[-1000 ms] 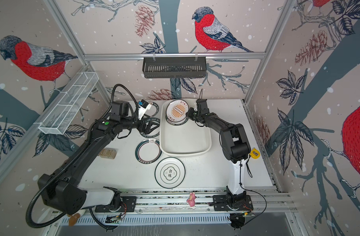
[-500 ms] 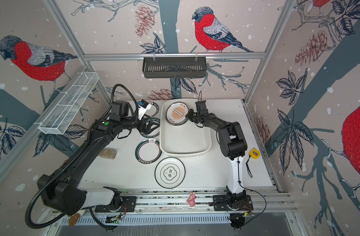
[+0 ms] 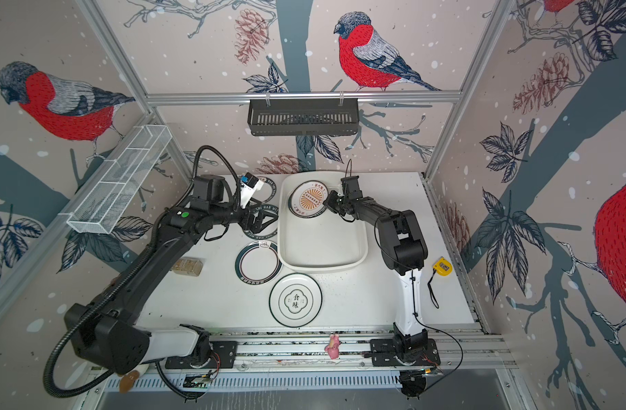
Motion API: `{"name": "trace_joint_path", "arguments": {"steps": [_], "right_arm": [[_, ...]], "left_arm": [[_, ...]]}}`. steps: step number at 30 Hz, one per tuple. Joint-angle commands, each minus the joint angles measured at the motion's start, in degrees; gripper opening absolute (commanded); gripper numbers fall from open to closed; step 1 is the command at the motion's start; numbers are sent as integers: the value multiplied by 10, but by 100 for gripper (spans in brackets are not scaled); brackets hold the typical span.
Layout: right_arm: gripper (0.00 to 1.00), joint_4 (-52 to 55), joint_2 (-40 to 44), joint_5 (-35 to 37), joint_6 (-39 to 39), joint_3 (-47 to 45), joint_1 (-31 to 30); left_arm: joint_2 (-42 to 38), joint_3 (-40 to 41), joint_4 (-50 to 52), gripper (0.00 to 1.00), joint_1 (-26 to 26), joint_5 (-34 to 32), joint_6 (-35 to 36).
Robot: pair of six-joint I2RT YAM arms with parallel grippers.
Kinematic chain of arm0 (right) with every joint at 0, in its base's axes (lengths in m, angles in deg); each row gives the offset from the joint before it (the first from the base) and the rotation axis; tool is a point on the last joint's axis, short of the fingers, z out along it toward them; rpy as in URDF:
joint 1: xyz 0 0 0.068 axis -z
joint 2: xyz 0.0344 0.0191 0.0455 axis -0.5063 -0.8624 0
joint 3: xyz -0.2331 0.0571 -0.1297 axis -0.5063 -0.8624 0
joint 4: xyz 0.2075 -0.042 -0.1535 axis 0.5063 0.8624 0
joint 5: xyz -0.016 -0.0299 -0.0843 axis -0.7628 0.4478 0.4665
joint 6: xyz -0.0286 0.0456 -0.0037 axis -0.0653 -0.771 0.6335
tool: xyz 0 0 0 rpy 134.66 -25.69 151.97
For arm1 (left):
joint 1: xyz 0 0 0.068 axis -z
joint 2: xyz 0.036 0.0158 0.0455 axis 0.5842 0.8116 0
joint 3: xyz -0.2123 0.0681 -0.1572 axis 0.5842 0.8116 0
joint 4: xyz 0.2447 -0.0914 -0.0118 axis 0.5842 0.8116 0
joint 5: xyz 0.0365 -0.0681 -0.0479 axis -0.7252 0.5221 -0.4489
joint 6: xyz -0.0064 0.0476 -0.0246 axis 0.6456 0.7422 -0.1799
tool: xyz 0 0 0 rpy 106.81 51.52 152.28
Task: Place the plates into the plastic bin on the countertop
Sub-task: Place the plate in the plastic bin.
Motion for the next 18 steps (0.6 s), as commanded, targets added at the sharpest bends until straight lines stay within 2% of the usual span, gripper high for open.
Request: {"name": "trace_joint_path", "arguments": {"steps": [1,11,18], "right_arm": [[10,-25,-5,-15,-5,7,0],[10,-29,-19,-22,-14,15,2],[15,-26,-26,-24,-16,17,3]], "left_arm": [[-4,-4,-2,97,1,11,8],[-8,-4,-2,97,2,10,9],[-9,-4,-3,97,2,10,9]]}}
